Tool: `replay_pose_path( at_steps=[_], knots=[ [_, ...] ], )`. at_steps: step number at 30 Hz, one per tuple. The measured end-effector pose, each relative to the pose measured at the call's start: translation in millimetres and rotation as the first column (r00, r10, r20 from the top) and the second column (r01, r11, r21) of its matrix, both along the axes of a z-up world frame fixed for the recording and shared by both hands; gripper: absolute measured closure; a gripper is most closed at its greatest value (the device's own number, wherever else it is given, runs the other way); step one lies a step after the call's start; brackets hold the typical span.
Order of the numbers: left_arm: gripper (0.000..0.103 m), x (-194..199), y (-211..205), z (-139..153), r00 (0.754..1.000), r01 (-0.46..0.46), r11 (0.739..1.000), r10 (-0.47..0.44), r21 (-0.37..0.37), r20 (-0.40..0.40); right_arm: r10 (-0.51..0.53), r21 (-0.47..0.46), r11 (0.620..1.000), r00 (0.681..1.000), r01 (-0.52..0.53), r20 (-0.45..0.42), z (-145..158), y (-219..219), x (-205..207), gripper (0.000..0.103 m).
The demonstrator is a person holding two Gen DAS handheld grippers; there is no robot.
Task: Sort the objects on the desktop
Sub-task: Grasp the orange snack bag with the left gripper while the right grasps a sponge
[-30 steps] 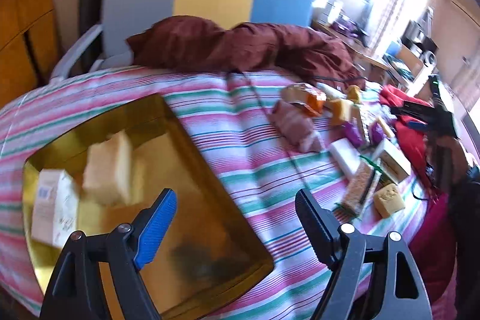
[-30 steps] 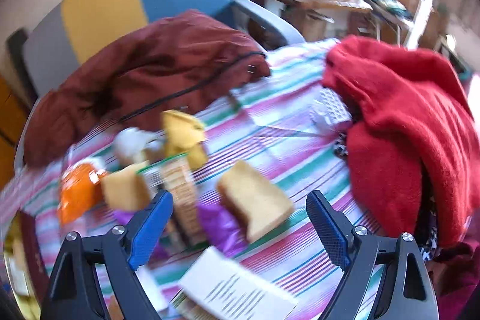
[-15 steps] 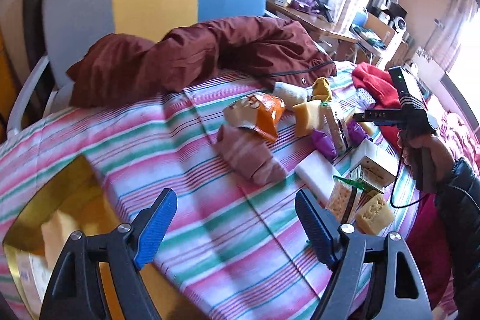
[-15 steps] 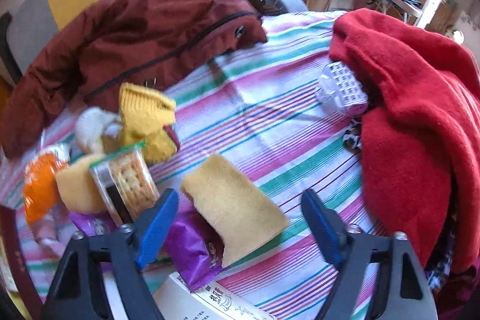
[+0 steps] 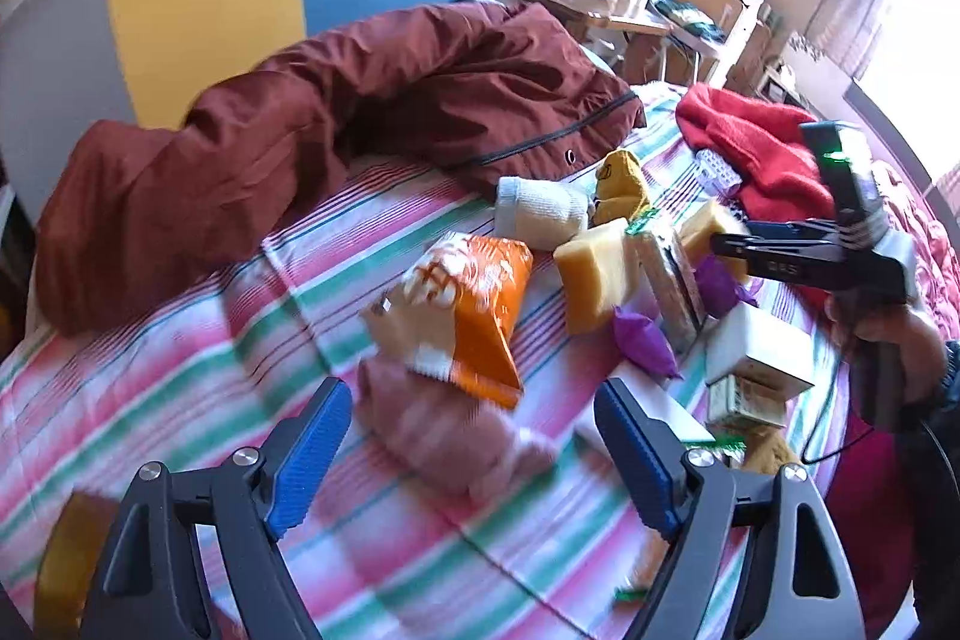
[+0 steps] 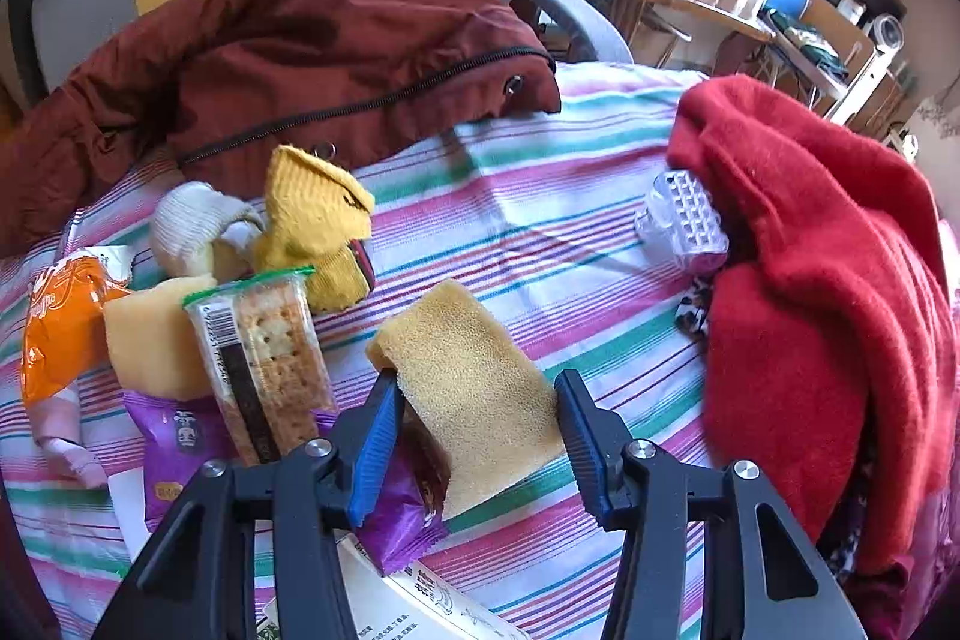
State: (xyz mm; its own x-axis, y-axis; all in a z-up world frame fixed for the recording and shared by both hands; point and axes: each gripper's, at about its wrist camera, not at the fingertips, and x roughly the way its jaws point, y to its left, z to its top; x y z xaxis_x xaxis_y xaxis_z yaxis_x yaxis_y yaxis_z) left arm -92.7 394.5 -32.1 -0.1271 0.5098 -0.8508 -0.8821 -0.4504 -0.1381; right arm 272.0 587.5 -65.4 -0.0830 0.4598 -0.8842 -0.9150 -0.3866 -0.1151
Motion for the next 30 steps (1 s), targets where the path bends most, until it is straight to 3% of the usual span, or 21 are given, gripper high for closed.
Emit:
replay_pose_path(
  at_steps=[7, 12, 15, 18, 19, 20, 23, 26, 30],
  knots=[
    [0.007, -20, 43, -21, 0.995, 0.077, 0.996, -0.080, -0.048, -0.053, -0.008, 0.060, 0.998, 1.000, 0.010, -0.026, 15, -2, 4, 0.051],
    [0.007, -28, 65, -34, 0.987, 0.120, 0.988, -0.129, -0.097, -0.093, 0.012, 0.084, 0.996, 0.999, -0.009, -0.033, 21, -4, 1, 0.051],
    [0.007, -34, 74, -47, 0.986, 0.137, 0.981, -0.148, -0.134, -0.071, 0.023, 0.092, 0.996, 0.999, -0.020, -0.040, 23, -6, -1, 0.051],
    [0.011, -34, 81, -60, 0.984, 0.161, 0.971, -0.171, -0.174, -0.046, 0.029, 0.096, 0.995, 0.999, -0.025, -0.043, 24, -7, -3, 0.051],
    [0.019, -34, 82, -64, 0.984, 0.166, 0.969, -0.174, -0.182, -0.027, 0.032, 0.097, 0.995, 0.999, -0.028, -0.041, 24, -7, -4, 0.051],
    [0.027, -34, 83, -67, 0.985, 0.168, 0.969, -0.173, -0.182, -0.011, 0.034, 0.098, 0.995, 0.999, -0.030, -0.040, 24, -7, -5, 0.051],
    [0.036, -29, 82, -66, 0.987, 0.152, 0.977, -0.158, -0.147, -0.030, 0.039, 0.100, 0.994, 0.999, -0.035, -0.033, 23, -6, -7, 0.051],
    [0.038, -21, 74, -61, 0.989, 0.122, 0.987, -0.131, -0.108, -0.073, 0.023, 0.120, 0.993, 0.999, -0.018, -0.042, 26, -8, -3, 0.052],
    [0.039, -19, 59, -48, 0.997, 0.058, 0.998, -0.060, -0.033, -0.040, 0.001, 0.163, 0.987, 0.996, 0.014, -0.091, 38, -10, 8, 0.052]
  ],
)
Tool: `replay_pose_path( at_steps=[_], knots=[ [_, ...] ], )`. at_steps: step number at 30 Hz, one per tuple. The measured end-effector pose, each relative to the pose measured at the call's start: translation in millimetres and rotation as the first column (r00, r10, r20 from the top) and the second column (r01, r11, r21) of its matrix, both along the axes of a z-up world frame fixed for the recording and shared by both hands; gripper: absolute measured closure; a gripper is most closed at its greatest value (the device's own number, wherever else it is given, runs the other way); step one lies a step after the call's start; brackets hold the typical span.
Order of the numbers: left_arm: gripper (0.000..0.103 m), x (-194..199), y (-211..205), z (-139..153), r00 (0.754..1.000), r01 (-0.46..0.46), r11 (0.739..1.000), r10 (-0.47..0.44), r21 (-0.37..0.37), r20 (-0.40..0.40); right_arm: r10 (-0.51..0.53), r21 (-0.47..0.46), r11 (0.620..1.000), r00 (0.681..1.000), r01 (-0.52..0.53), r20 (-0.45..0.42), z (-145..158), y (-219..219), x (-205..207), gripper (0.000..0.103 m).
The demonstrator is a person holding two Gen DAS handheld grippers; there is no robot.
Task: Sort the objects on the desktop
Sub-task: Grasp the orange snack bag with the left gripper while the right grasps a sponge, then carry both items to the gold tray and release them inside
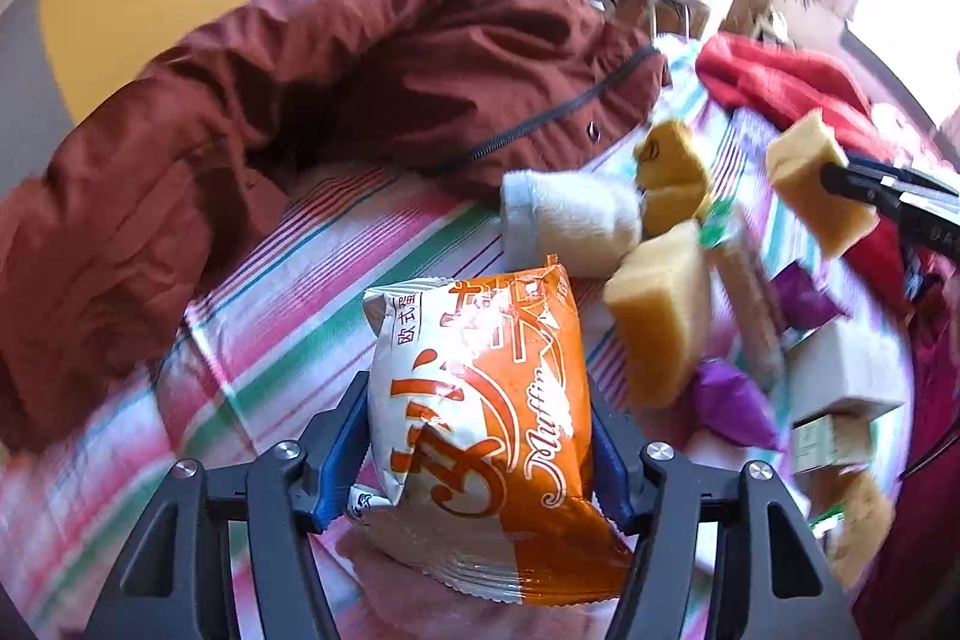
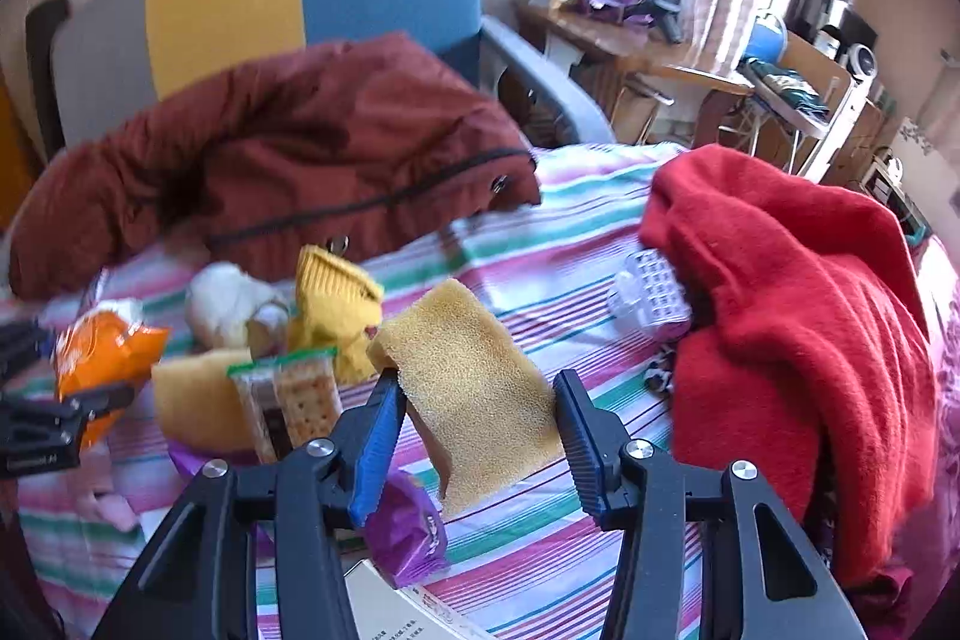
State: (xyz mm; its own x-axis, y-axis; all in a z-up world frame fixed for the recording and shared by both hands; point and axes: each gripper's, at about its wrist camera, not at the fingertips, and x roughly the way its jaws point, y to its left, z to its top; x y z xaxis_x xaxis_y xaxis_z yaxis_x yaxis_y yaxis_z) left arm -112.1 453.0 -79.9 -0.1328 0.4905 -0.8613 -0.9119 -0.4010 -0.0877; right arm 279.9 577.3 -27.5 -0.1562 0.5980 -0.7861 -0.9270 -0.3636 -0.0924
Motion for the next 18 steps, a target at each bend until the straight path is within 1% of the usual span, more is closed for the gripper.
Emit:
replay_pose_path(
  at_steps=[4, 7, 8, 9, 13, 18],
  knots=[
    [0.039, 12, -24, 21, 0.998, -0.054, 0.997, 0.054, 0.049, 0.011, 0.024, 0.036, 0.999, 0.998, -0.022, -0.065, 12, -5, 3, 0.052],
    [0.039, 21, -40, 39, 0.994, -0.107, 0.992, 0.107, 0.071, 0.002, 0.089, 0.061, 0.995, 0.991, -0.083, -0.102, 20, -15, -4, 0.052],
    [0.039, 24, -50, 46, 0.992, -0.123, 0.989, 0.123, 0.084, 0.010, 0.111, 0.067, 0.992, 0.988, -0.104, -0.112, 22, -18, -6, 0.052],
    [0.039, 28, -61, 54, 0.989, -0.146, 0.984, 0.144, 0.102, 0.020, 0.149, 0.072, 0.987, 0.980, -0.141, -0.130, 25, -24, -11, 0.052],
    [0.039, 44, -98, 79, 0.976, -0.216, 0.966, 0.216, 0.142, 0.017, 0.251, 0.075, 0.968, 0.954, -0.241, -0.167, 28, -41, -28, 0.052],
    [0.039, 61, -165, 103, 0.951, -0.306, 0.932, 0.308, 0.193, 0.021, 0.334, 0.060, 0.943, 0.923, -0.329, -0.191, 34, -63, -47, 0.052]
  ],
)
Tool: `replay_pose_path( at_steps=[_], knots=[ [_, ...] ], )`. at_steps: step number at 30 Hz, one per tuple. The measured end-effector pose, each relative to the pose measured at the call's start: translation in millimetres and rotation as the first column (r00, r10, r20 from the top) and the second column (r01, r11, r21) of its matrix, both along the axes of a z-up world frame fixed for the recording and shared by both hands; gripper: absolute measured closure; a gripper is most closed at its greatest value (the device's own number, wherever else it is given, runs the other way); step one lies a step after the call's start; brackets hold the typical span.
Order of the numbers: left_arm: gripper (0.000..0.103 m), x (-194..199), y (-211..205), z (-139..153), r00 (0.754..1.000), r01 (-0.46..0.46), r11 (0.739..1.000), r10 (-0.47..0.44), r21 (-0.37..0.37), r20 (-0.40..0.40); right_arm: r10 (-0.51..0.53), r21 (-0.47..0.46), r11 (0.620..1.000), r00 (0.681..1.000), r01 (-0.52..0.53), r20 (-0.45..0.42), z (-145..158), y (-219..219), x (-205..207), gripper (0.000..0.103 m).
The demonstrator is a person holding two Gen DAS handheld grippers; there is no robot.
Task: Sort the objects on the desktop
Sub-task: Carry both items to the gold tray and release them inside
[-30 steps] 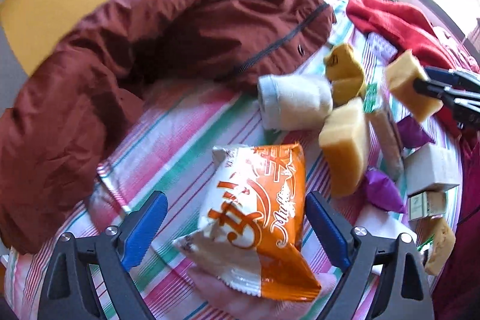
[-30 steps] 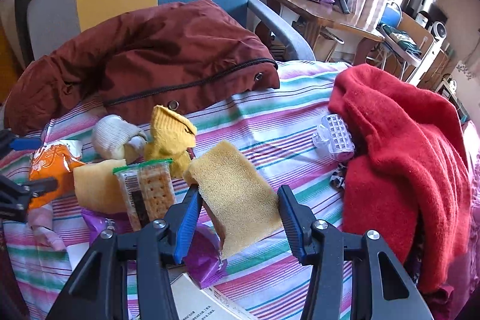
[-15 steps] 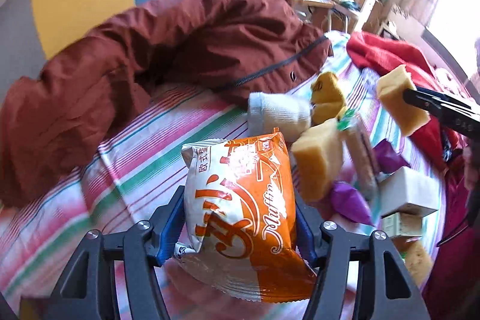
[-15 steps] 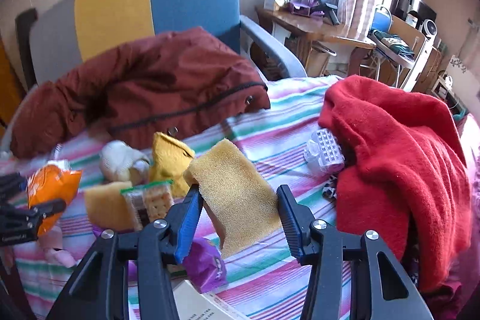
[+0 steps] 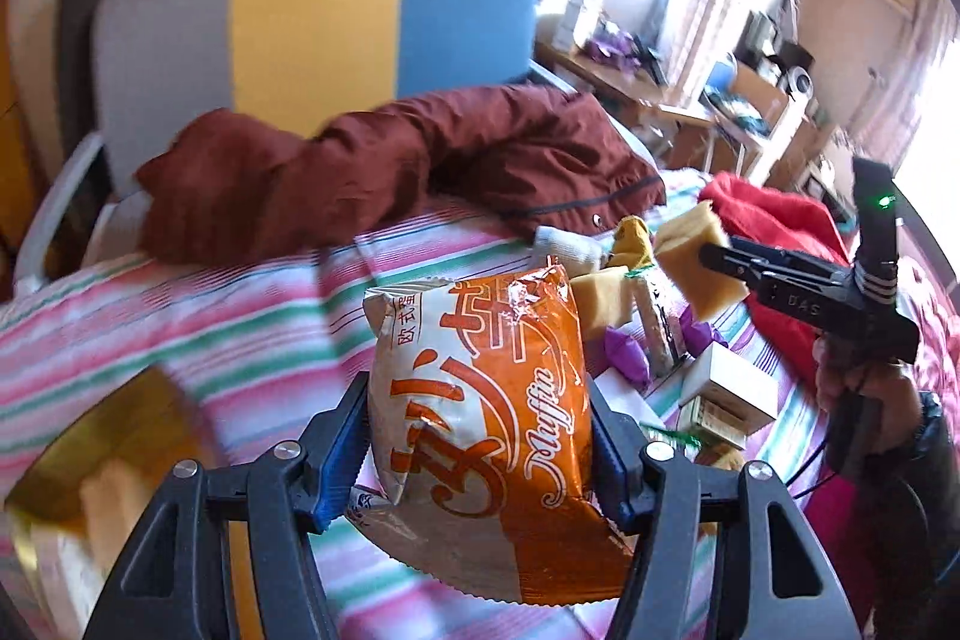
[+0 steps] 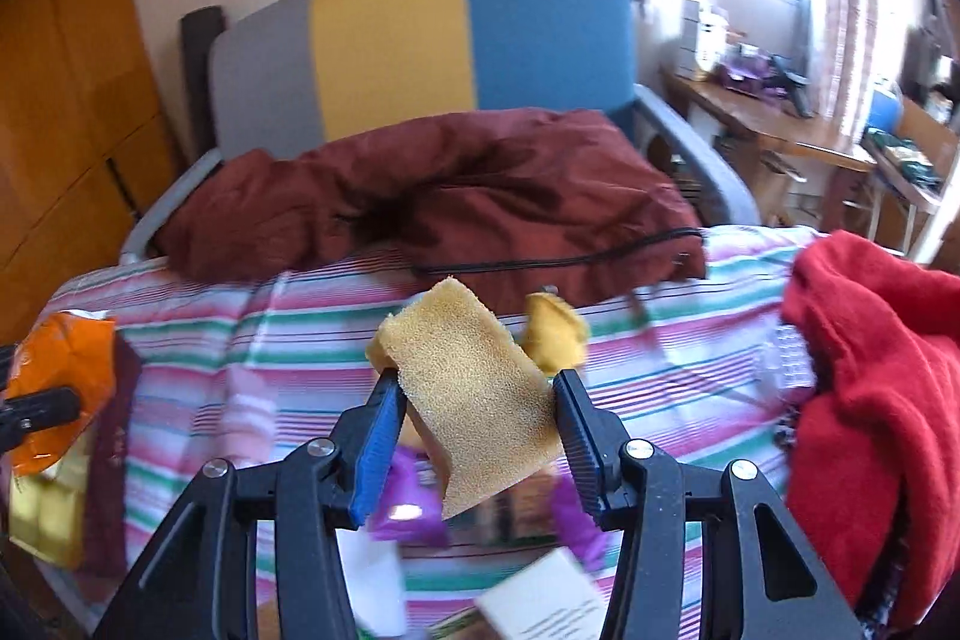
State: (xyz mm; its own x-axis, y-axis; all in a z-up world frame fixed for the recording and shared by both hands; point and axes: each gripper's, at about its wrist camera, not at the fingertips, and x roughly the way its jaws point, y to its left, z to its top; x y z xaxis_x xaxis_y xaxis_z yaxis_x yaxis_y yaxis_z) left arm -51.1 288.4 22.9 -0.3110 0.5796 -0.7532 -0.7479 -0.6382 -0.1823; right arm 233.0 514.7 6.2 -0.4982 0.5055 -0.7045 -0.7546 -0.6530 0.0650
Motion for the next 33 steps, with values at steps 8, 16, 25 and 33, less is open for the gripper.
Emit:
replay_pose_path(
  at_steps=[8, 16, 25, 33],
  knots=[
    [0.039, 7, -103, 2, 0.986, -0.168, 0.986, 0.168, 0.012, 0.003, 0.216, -0.008, 0.976, 0.976, -0.216, 0.015, 26, -77, -58, 0.052],
    [0.039, -3, -208, -34, 0.928, -0.371, 0.928, 0.371, -0.027, 0.033, 0.431, -0.039, 0.902, 0.902, -0.430, 0.038, 26, -175, -145, 0.052],
    [0.035, -46, -253, -51, 0.866, -0.499, 0.866, 0.500, -0.041, 0.025, 0.455, -0.081, 0.886, 0.890, -0.456, -0.032, 18, -219, -246, 0.040],
    [0.027, -40, -265, -45, 0.857, -0.515, 0.857, 0.515, 0.010, 0.008, 0.446, -0.085, 0.891, 0.895, -0.445, -0.014, 10, -235, -264, 0.027]
  ],
)
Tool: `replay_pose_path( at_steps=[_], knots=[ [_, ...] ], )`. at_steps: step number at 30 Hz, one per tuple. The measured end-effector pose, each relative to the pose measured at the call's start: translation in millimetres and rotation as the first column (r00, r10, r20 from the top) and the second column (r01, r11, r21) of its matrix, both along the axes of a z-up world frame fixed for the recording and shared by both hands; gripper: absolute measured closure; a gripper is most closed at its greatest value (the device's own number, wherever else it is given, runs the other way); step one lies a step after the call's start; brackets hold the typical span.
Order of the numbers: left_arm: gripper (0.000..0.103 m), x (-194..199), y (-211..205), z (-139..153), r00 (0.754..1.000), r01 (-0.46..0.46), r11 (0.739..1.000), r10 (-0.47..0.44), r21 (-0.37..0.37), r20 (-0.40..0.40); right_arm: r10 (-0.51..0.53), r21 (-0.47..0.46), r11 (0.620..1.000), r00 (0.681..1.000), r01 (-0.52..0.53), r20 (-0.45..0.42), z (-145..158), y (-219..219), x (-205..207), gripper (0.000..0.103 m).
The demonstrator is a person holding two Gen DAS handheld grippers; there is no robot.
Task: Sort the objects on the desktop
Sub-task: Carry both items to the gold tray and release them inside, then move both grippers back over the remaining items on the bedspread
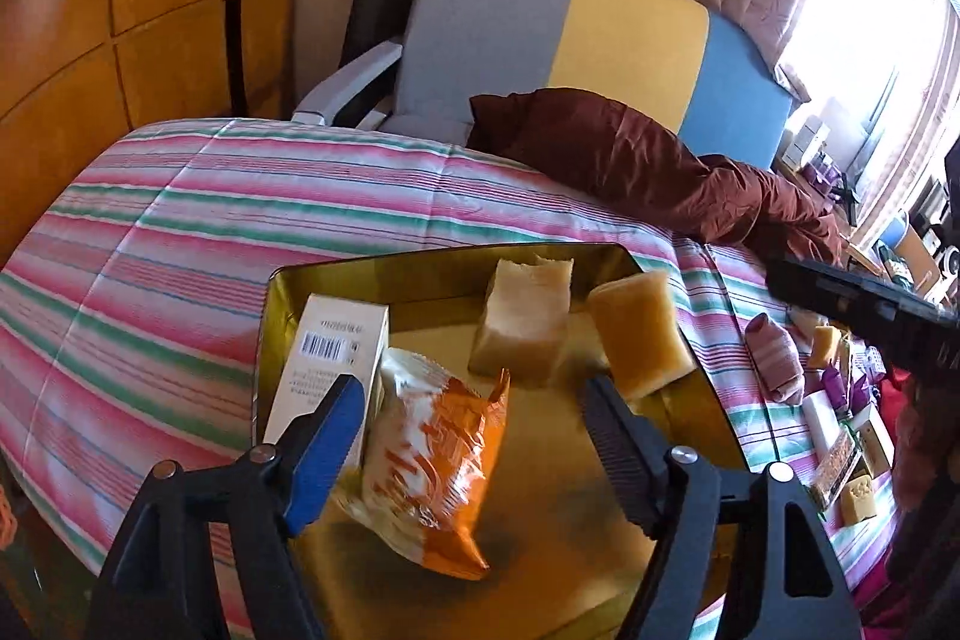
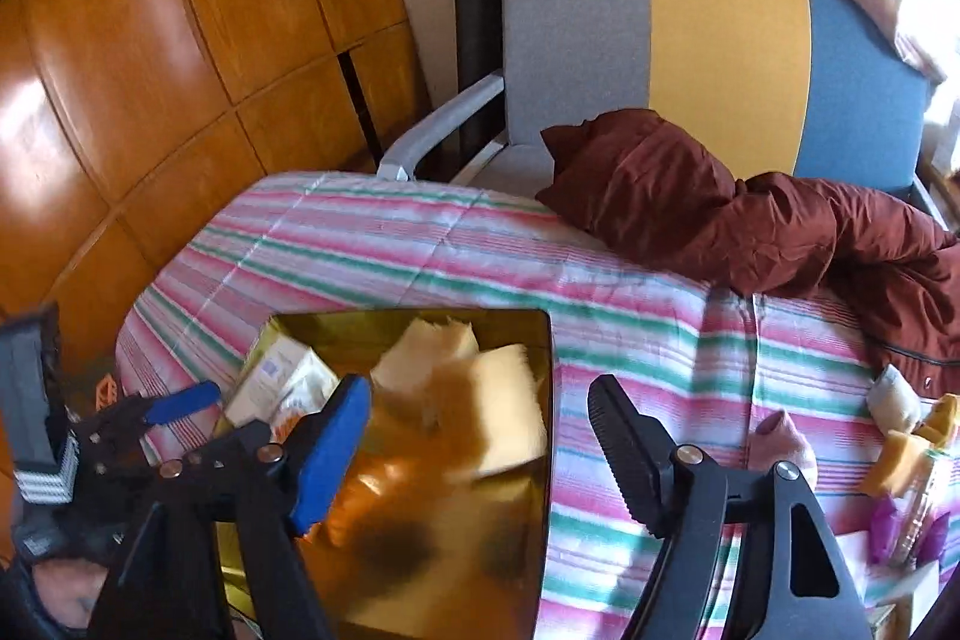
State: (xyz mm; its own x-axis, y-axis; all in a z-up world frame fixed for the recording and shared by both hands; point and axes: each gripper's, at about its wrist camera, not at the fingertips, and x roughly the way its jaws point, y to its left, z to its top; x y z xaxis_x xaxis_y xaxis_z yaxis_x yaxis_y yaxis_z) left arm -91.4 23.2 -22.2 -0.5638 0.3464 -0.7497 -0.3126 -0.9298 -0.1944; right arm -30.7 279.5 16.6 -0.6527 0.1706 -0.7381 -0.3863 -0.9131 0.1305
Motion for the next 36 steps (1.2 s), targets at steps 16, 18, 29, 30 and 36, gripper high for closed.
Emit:
replay_pose_path(
  at_steps=[16, 18, 29, 30, 36],
  knots=[
    [0.028, 65, -20, 1, 0.989, -0.134, 0.987, 0.127, -0.090, -0.081, 0.020, 0.021, 1.000, 0.996, -0.022, 0.092, -41, -38, 61, 0.018],
    [0.028, 70, -21, -1, 0.988, -0.141, 0.985, 0.132, -0.102, -0.084, 0.023, 0.031, 0.999, 0.995, -0.026, 0.094, -43, -44, 66, 0.018],
    [0.031, 97, -14, 9, 0.984, -0.114, 0.989, 0.100, -0.091, -0.144, 0.012, 0.099, 0.995, 0.994, -0.024, 0.111, -52, -61, 96, 0.017],
    [0.031, 99, -12, 11, 0.984, -0.108, 0.990, 0.094, -0.095, -0.149, 0.012, 0.102, 0.994, 0.994, -0.024, 0.113, -53, -62, 98, 0.017],
    [0.031, 102, 2, 10, 0.988, -0.070, 0.991, 0.053, -0.113, -0.145, -0.014, 0.109, 0.994, 0.993, 0.001, 0.118, -52, -53, 114, 0.016]
  ],
)
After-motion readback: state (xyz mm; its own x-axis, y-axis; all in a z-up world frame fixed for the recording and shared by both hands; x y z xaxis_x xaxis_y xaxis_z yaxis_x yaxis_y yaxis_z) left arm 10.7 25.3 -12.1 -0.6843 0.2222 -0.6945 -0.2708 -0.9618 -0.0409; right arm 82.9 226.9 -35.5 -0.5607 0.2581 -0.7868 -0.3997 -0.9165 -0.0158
